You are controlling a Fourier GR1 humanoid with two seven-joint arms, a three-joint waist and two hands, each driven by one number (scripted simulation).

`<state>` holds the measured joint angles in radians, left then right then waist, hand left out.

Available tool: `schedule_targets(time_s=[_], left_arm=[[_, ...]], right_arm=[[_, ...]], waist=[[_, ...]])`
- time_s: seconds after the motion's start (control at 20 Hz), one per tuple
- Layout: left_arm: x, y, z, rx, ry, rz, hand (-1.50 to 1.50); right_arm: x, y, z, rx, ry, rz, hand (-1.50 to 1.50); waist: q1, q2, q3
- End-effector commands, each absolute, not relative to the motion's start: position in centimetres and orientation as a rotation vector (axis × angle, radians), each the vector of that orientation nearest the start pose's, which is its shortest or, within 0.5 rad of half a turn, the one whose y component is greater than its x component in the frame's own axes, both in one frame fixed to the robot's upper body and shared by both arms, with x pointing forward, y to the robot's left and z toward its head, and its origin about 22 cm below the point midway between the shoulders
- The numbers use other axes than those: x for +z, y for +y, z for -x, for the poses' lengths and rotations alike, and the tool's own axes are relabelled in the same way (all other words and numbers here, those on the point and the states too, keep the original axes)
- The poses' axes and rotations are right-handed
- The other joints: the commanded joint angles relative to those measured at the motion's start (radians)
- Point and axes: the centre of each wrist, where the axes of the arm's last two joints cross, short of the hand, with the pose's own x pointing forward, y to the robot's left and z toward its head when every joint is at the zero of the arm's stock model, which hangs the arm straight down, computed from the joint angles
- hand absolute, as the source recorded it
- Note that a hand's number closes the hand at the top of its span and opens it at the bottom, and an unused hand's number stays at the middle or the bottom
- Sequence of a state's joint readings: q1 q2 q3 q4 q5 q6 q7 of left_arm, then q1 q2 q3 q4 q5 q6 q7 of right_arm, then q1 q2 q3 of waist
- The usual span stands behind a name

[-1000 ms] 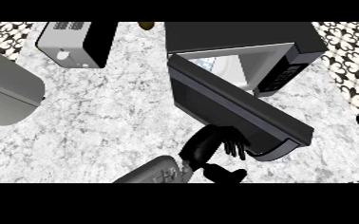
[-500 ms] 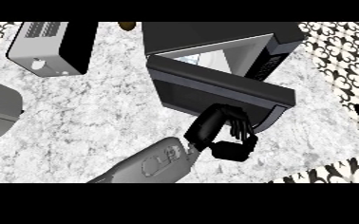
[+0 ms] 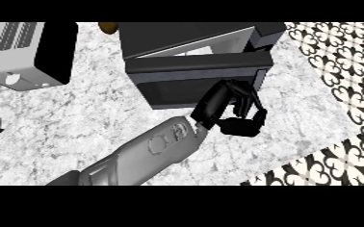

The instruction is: Pick up the milk, place it into the microwave and close the microwave

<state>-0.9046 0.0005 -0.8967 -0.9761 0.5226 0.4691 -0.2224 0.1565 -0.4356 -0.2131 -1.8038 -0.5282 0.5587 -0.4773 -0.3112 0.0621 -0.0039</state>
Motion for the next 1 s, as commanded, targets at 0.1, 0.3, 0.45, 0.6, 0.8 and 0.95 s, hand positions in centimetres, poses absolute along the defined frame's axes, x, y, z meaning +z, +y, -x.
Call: schedule_targets(time_s=[0.1, 0.3, 0.45, 0.6, 0.8, 0.95], left_arm=[[7.6, -2.3, -33.1, -0.572, -1.823, 0.327, 1.5], [8.7, -2.5, -34.0, -0.55, -1.841, 0.309, 1.5], [9.8, -2.7, -34.9, -0.527, -1.85, 0.296, 1.5], [10.0, -2.7, -35.5, -0.523, -1.853, 0.266, 1.5], [10.5, -2.5, -36.3, -0.491, -1.854, 0.244, 1.5], [11.2, -2.7, -36.6, -0.468, -1.863, 0.243, 1.5]], right_arm=[[9.6, -36.3, -20.3, 0.314, -2.18, -0.485, -1.5], [10.7, -36.3, -20.7, 0.354, -2.19, -0.504, -1.5], [11.1, -36.5, -20.9, 0.356, -2.194, -0.516, -1.5], [11.5, -36.6, -21.0, 0.382, -2.18, -0.526, -1.5], [12.6, -37.3, -21.2, 0.408, -2.182, -0.499, -1.5], [13.4, -37.5, -21.6, 0.4, -2.211, -0.506, -1.5]], waist=[[-0.042, 0.012, 0.001], [-0.075, 0.023, 0.002], [-0.091, 0.029, 0.005], [-0.109, 0.033, 0.006], [-0.127, 0.04, 0.005], [-0.126, 0.039, 0.006]])
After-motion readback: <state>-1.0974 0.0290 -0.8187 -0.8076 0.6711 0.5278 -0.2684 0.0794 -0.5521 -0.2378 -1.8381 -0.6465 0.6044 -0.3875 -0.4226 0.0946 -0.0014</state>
